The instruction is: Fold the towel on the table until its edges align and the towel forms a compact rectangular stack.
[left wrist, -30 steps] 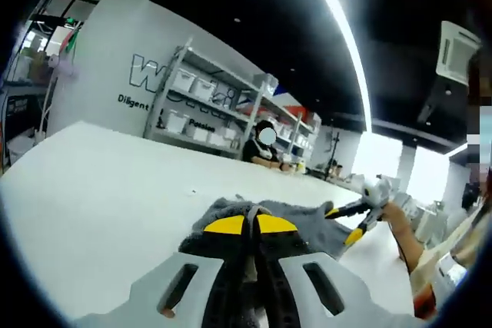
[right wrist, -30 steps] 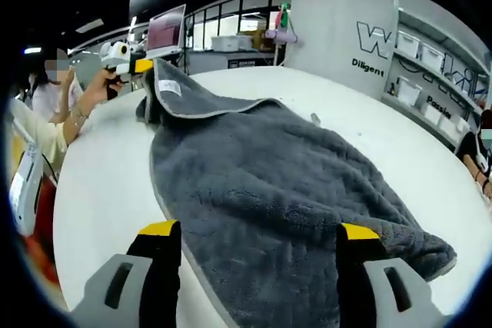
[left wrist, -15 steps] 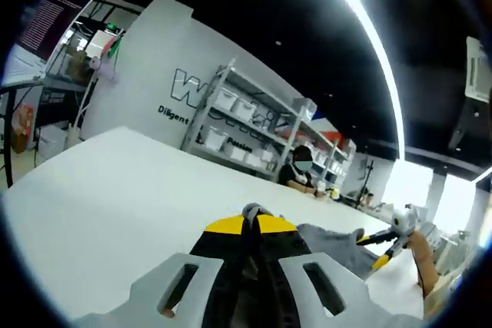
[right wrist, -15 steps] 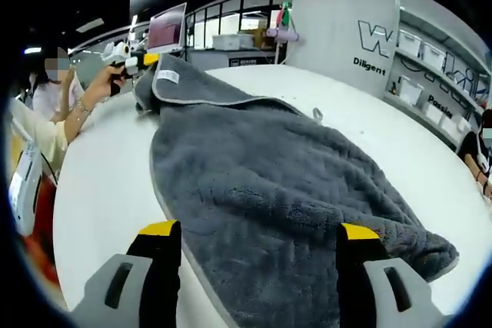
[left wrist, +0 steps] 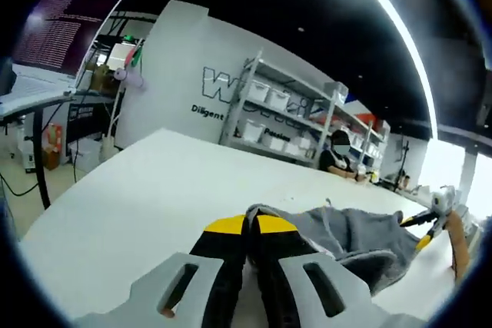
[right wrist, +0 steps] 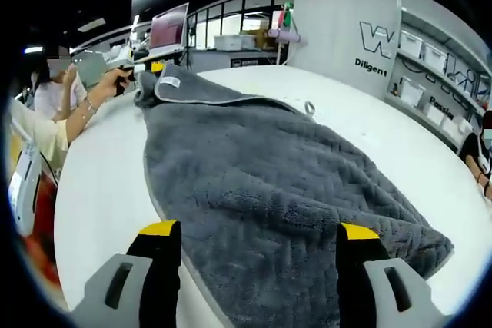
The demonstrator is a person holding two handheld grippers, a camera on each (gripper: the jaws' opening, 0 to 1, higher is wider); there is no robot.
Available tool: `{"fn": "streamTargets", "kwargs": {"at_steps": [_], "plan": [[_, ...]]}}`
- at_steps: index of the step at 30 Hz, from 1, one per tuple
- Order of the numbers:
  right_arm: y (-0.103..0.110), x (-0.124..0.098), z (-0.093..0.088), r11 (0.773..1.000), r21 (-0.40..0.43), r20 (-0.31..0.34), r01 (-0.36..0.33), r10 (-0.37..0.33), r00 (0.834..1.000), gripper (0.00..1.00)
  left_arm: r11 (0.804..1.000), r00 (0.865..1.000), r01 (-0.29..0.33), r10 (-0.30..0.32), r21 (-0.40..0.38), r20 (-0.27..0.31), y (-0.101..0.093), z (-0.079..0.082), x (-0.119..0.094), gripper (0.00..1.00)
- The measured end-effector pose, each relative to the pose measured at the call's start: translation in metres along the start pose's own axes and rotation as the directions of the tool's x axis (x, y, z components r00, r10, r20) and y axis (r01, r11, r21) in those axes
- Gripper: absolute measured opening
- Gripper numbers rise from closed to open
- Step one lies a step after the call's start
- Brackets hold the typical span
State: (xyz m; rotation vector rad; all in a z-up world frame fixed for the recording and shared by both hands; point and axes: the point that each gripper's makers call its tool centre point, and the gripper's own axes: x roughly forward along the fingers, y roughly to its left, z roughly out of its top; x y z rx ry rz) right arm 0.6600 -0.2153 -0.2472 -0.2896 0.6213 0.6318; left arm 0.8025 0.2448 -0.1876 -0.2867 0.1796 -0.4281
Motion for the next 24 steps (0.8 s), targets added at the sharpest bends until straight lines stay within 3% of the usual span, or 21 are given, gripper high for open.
{"fn": "streamTargets", "kwargs": {"at_steps": [6,10,15,24], "plan": [[0.003,0.0,0.001,1.0,-0.005,0.003,-0.004,0.004,1.0,0.84,0.996,0.995,-0.072,0.076,0.059,-0.058,0.023,-0.013,0.002,0.02],[0.003,0.0,0.001,1.0,-0.006,0.004,-0.004,0.004,1.0,0.84,0.967,0.979,-0.159,0.18,0.198,-0.097,0.044,-0.017,-0.002,0.02],[0.005,0.001,-0.001,1.0,-0.01,-0.004,-0.007,0.007,1.0,0.84,0.974,0.976,-0.174,0.19,0.148,-0.104,0.058,-0.019,-0.005,0.02],[0.004,0.002,-0.003,1.0,0.0,-0.011,0.004,-0.004,1.0,0.85,0.966,0.969,-0.189,0.213,0.179,-0.124,0.059,-0.027,-0.005,0.03]]}}
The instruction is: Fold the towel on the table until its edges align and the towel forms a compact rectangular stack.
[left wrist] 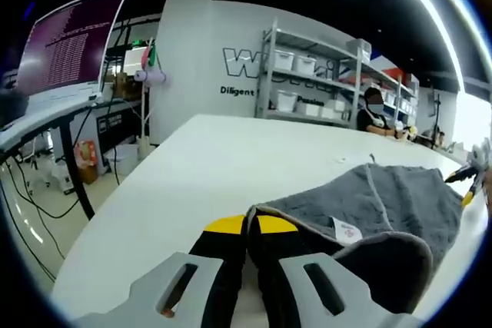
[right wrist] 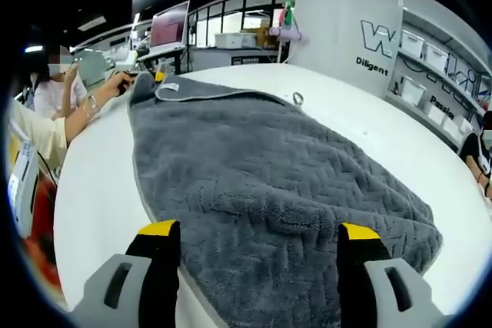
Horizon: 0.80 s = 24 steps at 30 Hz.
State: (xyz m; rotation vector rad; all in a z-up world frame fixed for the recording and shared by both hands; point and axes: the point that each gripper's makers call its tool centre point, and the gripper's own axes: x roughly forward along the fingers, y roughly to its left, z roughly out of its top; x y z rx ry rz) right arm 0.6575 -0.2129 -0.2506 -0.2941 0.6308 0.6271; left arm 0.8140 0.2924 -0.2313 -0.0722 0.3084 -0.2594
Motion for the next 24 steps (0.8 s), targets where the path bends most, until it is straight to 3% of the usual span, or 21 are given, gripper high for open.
{"fn": "streamTargets", "kwargs": {"at_steps": [7,11,17,22,24], "plan": [[0.0,-0.001,0.0,1.0,-0.007,0.001,-0.003,0.003,1.0,0.85,0.999,1.0,-0.008,0.007,-0.045,-0.018,0.003,-0.006,-0.001,0.13],[0.0,-0.001,0.0,1.0,-0.007,0.0,-0.002,0.002,1.0,0.85,0.998,0.999,-0.033,0.034,-0.046,0.013,0.007,0.006,-0.008,0.25],[-0.004,-0.003,0.001,1.0,0.003,0.007,0.01,-0.01,1.0,0.85,0.995,0.992,-0.027,0.039,-0.099,0.118,0.011,0.033,-0.022,0.33],[-0.005,-0.001,-0.001,1.0,0.003,-0.002,0.01,-0.01,1.0,0.85,0.996,0.992,0.02,-0.009,-0.087,0.128,0.0,0.04,-0.022,0.37],[-0.005,-0.001,-0.002,1.0,0.001,-0.007,0.009,-0.009,1.0,0.85,0.997,0.993,0.064,-0.058,-0.052,0.106,-0.01,0.039,-0.021,0.39]]}}
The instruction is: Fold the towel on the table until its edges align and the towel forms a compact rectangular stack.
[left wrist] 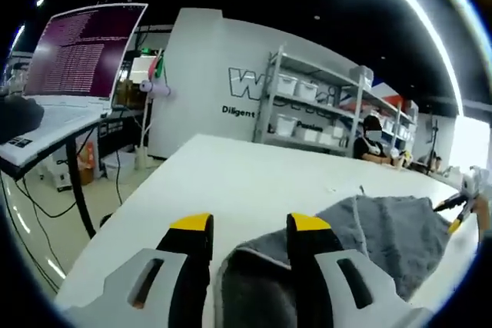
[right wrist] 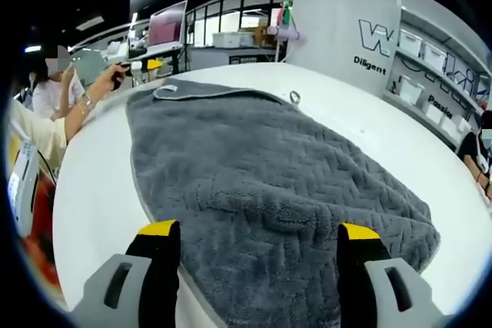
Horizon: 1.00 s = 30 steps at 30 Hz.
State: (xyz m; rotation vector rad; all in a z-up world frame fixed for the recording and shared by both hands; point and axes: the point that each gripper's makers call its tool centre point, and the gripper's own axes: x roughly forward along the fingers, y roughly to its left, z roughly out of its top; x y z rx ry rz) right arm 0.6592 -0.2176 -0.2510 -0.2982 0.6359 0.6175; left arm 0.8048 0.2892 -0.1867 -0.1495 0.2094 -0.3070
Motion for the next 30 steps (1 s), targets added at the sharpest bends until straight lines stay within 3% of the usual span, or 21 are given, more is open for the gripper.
{"fn": "streamTargets", "kwargs": {"at_steps": [4,6,9,12,14,15,16,17,20,23,25,30], "plan": [[0.001,0.0,0.0,1.0,-0.001,-0.001,-0.001,0.001,1.0,0.85,0.984,0.988,0.154,-0.151,0.088,-0.039,-0.033,0.001,0.003,0.44],[0.0,0.0,-0.001,1.0,0.0,-0.002,0.0,0.0,1.0,0.85,0.965,0.971,0.238,-0.235,0.113,-0.045,-0.054,0.003,0.001,0.44],[-0.001,0.001,-0.002,1.0,0.001,-0.005,0.0,0.0,1.0,0.85,0.919,0.94,0.339,-0.336,0.199,-0.05,-0.083,0.01,-0.005,0.44],[-0.001,0.002,-0.003,1.0,0.002,-0.01,0.0,0.0,1.0,0.85,0.882,0.924,0.38,-0.375,0.279,-0.073,-0.098,0.01,-0.009,0.44],[-0.001,0.003,-0.003,1.0,0.004,-0.013,0.0,0.0,1.0,0.85,0.834,0.895,0.44,-0.436,0.332,-0.091,-0.116,0.01,-0.015,0.44],[-0.002,0.003,-0.004,1.0,0.004,-0.016,0.001,-0.001,1.0,0.85,0.804,0.871,0.483,-0.48,0.346,-0.103,-0.127,0.009,-0.019,0.44],[-0.002,0.003,-0.004,1.0,0.004,-0.017,0.002,-0.002,1.0,0.85,0.781,0.856,0.507,-0.505,0.365,-0.11,-0.134,0.009,-0.022,0.44],[-0.002,0.003,-0.004,1.0,0.005,-0.018,0.003,-0.003,1.0,0.85,0.746,0.842,0.526,-0.525,0.408,-0.125,-0.143,0.008,-0.027,0.44],[-0.001,0.002,-0.003,1.0,-0.001,-0.017,0.002,-0.002,1.0,0.85,0.691,0.838,0.529,-0.516,0.493,-0.178,-0.152,-0.001,-0.03,0.43],[0.0,0.002,-0.002,1.0,-0.003,-0.011,-0.002,0.002,1.0,0.85,0.68,0.833,0.543,-0.51,0.493,-0.215,-0.155,-0.01,-0.028,0.41],[0.001,0.003,-0.003,1.0,-0.006,-0.019,-0.004,0.004,1.0,0.85,0.661,0.819,0.567,-0.518,0.491,-0.248,-0.157,-0.018,-0.029,0.37],[0.003,0.006,-0.006,1.0,-0.012,-0.032,-0.011,0.011,0.999,0.85,0.585,0.785,0.613,-0.53,0.53,-0.322,-0.166,-0.033,-0.034,0.33]]}}
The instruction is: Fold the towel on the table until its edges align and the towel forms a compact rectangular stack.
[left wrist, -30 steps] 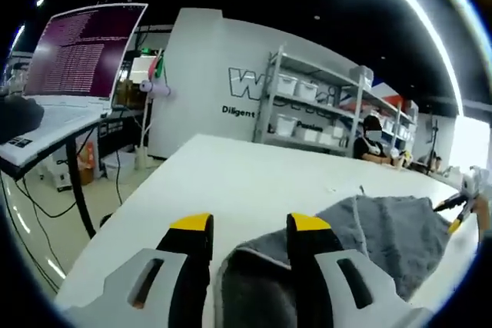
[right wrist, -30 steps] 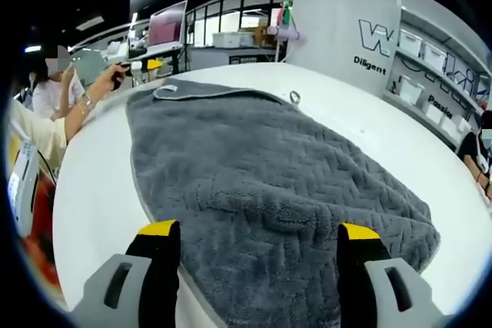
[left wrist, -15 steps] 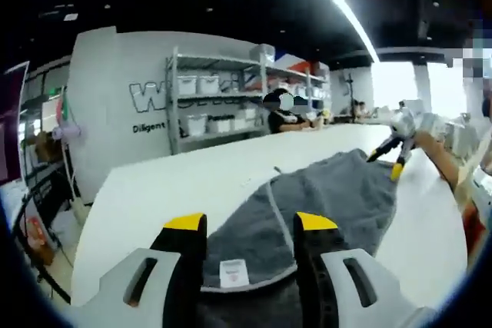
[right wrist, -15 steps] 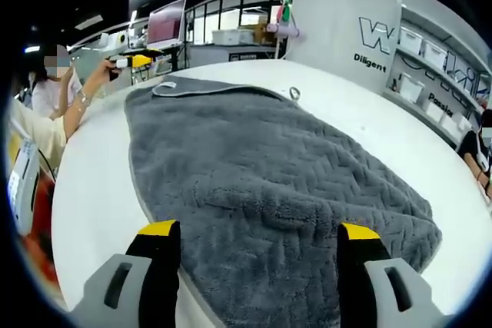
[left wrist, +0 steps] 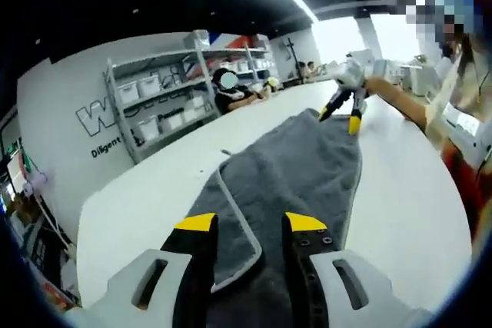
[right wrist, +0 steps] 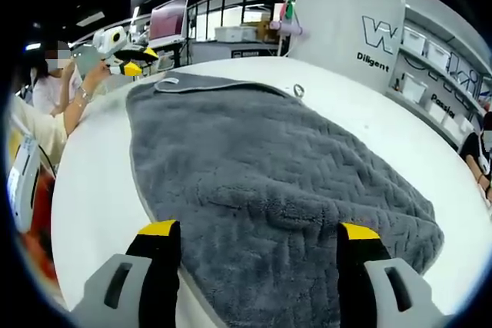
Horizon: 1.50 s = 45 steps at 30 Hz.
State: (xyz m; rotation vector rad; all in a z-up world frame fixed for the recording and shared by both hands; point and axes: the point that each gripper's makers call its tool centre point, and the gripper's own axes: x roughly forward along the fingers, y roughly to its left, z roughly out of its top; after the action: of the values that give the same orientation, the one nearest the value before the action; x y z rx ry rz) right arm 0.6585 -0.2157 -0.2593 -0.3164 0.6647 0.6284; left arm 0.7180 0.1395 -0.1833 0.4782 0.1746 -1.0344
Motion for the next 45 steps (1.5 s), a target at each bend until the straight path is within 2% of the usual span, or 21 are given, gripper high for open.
{"fn": "streamTargets", "kwargs": {"at_steps": [2,5,8,12,20,23,27,29,30,37,42,45], "plan": [[0.001,0.0,0.0,1.0,-0.004,0.0,-0.002,0.002,1.0,0.85,1.0,0.999,0.024,-0.023,0.008,-0.034,-0.006,-0.006,0.003,0.33],[0.001,0.0,0.001,1.0,-0.005,0.001,-0.004,0.004,1.0,0.85,0.998,0.992,0.052,-0.049,0.028,-0.116,-0.014,-0.023,0.01,0.32],[0.0,0.0,0.0,1.0,-0.004,-0.002,-0.002,0.002,1.0,0.85,0.998,0.988,0.043,-0.037,0.034,-0.153,-0.012,-0.031,0.014,0.3],[0.0,0.001,-0.001,1.0,-0.005,-0.004,-0.002,0.002,1.0,0.85,1.0,0.984,0.018,-0.017,0.005,-0.179,-0.004,-0.042,0.015,0.27],[0.001,0.0,0.0,1.0,-0.013,-0.005,-0.002,0.002,1.0,0.85,0.999,0.963,-0.028,0.019,-0.031,-0.268,0.008,-0.068,0.017,0.22],[0.001,0.0,0.0,1.0,-0.015,-0.004,-0.001,0.001,1.0,0.85,0.997,0.961,-0.062,0.05,-0.037,-0.271,0.015,-0.07,0.019,0.16],[0.001,-0.001,0.001,1.0,-0.019,0.0,0.001,-0.001,1.0,0.84,0.992,0.955,-0.115,0.098,-0.046,-0.28,0.025,-0.075,0.019,0.03],[0.0,-0.001,0.003,1.0,-0.018,0.009,0.008,-0.007,1.0,0.84,0.982,0.958,-0.16,0.131,-0.096,-0.253,0.032,-0.073,0.019,0.03],[0.0,-0.001,0.003,1.0,-0.017,0.011,0.007,-0.007,1.0,0.84,0.981,0.96,-0.161,0.131,-0.104,-0.249,0.033,-0.072,0.017,0.03],[0.003,-0.003,0.005,1.0,-0.016,0.018,-0.002,0.003,1.0,0.84,0.966,0.955,-0.236,0.211,-0.105,-0.208,0.047,-0.061,0.014,0.02],[0.006,-0.002,0.005,1.0,-0.019,0.014,-0.007,0.007,1.0,0.85,0.944,0.941,-0.308,0.284,-0.115,-0.187,0.062,-0.053,0.003,0.02],[0.009,-0.004,0.007,1.0,-0.023,0.023,-0.011,0.011,1.0,0.85,0.926,0.925,-0.359,0.336,-0.118,-0.178,0.074,-0.05,-0.004,0.02]]}}
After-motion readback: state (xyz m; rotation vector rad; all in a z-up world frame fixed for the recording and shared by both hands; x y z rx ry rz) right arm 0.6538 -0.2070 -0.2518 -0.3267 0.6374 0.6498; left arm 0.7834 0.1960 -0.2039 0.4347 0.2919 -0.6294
